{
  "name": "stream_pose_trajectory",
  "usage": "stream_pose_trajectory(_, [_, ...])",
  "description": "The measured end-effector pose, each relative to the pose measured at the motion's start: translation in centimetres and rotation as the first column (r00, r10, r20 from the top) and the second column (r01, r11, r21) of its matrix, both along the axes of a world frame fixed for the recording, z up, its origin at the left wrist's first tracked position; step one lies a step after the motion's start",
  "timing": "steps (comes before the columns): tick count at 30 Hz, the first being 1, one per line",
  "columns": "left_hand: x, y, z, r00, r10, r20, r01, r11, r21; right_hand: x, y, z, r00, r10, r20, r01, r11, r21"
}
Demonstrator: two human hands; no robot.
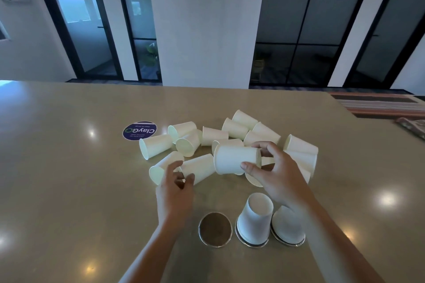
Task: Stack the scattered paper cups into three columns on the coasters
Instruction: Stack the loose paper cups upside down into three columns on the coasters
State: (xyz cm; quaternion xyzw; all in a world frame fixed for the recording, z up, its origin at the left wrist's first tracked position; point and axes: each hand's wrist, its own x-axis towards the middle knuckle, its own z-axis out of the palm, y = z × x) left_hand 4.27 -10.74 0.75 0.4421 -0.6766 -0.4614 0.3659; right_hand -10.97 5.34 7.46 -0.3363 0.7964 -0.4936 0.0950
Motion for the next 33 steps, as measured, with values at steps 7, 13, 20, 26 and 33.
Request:
stream_pose_trajectory(7, [2.0, -0.8, 2.0, 0.973, -0.054, -0.226, 0.055, 0.999, -0.002, -0.8, 1.4, 1.5, 0.986, 0.119, 0.118, -0.116, 0.993, -0.037])
stream_pose_trajectory(13, [1.8, 0.3, 3.1, 0.938, -0.192, -0.288, 0.196, 0.980, -0.015, 0.0, 1.3, 2.4, 0.965, 0.231, 0.127, -0.232, 0.973, -0.007])
stream_pose_trajectory(20, [1.5, 1.6, 3.5, 0.913, -0.320, -0.253, 0.315, 0.947, -0.058, 1.4, 1.0, 2.2, 0.968, 0.242, 0.062, -0.245, 0.967, 0.065])
stream_pose_trajectory(26, [1.6, 1.5, 3.3, 0.927, -0.341, -0.157, 0.333, 0.940, -0.079, 1.5, 1.2, 2.4, 0.976, 0.218, 0.024, -0.219, 0.975, 0.038])
stream_pose_trajectory(33, [2.4, 1.6, 3.8, 0.914, -0.394, 0.092, 0.404, 0.904, -0.139, 2.1, 1.2, 3.3, 0.976, 0.190, -0.110, -0.174, 0.974, 0.142])
